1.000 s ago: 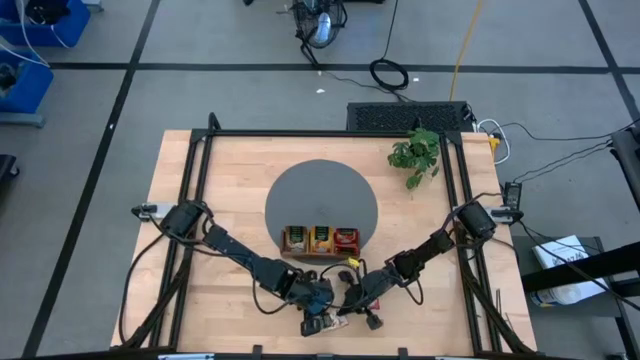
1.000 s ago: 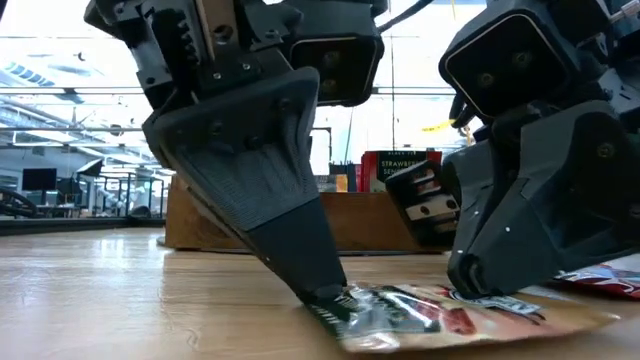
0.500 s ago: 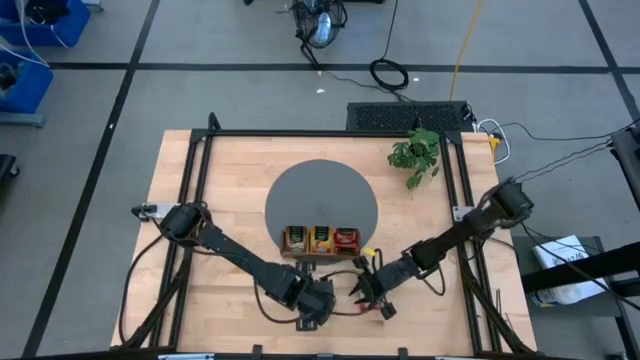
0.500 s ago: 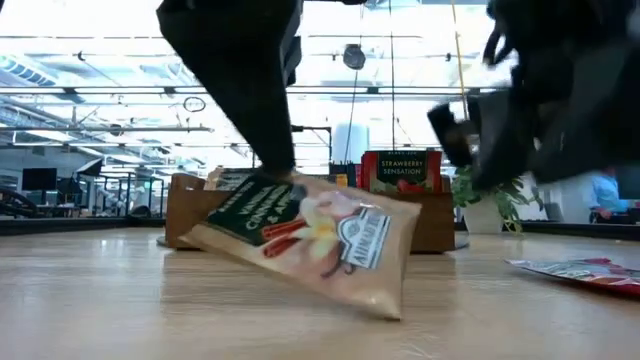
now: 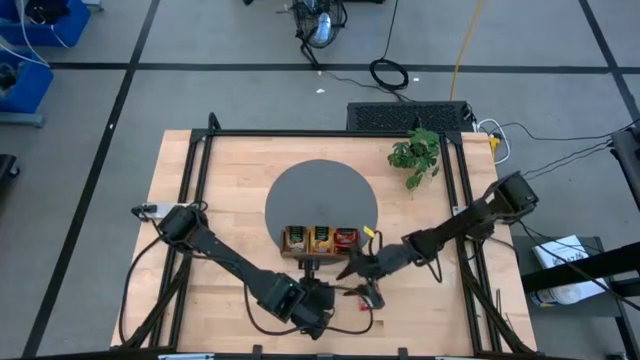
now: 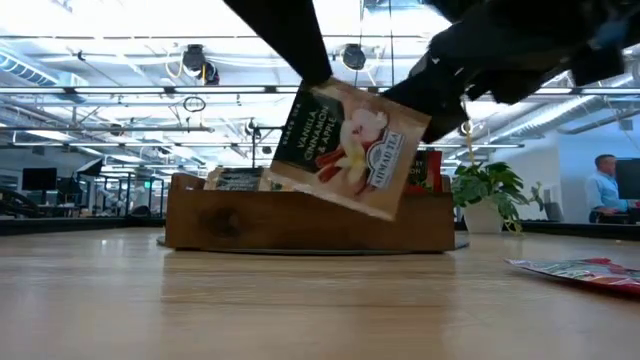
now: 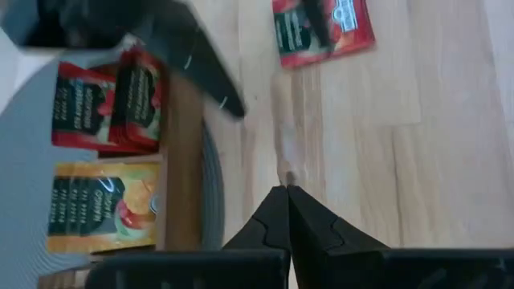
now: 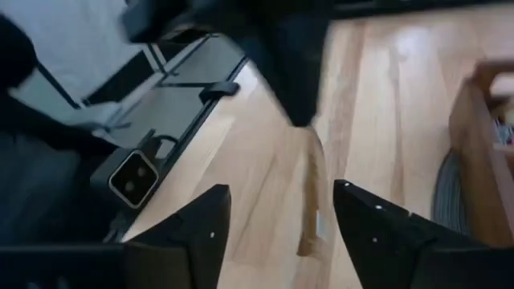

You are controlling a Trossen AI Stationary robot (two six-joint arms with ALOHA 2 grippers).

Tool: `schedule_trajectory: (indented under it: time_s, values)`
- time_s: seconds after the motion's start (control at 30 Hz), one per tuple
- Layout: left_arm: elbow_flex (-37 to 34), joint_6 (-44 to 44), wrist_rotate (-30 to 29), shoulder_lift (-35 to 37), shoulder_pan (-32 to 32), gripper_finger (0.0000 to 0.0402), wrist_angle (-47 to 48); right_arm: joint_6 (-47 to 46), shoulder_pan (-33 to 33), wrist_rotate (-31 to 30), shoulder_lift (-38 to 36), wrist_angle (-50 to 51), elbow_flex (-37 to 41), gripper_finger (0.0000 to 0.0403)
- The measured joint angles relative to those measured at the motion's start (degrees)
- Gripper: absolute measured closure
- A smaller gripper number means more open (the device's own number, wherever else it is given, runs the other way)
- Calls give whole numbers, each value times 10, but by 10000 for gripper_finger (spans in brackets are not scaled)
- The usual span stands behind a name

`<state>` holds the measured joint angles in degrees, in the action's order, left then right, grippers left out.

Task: Pick & Place Tea
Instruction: Put the brown tea bag into the left section of the wooden organizer

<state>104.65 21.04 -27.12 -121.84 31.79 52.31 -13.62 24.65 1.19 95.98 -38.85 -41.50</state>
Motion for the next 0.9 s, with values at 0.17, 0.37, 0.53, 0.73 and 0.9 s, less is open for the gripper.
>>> schedule_trajectory:
  time_s: [0.17, 0.37, 0.53, 0.73, 0.9]
  values:
    - [6, -15, -16, 0, 1, 401, -1, -34, -36, 34, 0, 29, -14, 176]
    - [6, -16, -20, 1, -3, 401, 3, 0, -40, 34, -1, 78, -43, 175]
    - [6, -25, -26, 1, -11, 401, -1, 13, -42, 34, 0, 122, -50, 198]
    - [6, -41, -25, 1, -20, 401, -22, 41, -44, 28, 0, 130, -50, 239]
    - [6, -44, -16, 1, -25, 401, -24, 65, -44, -40, 0, 127, -50, 316]
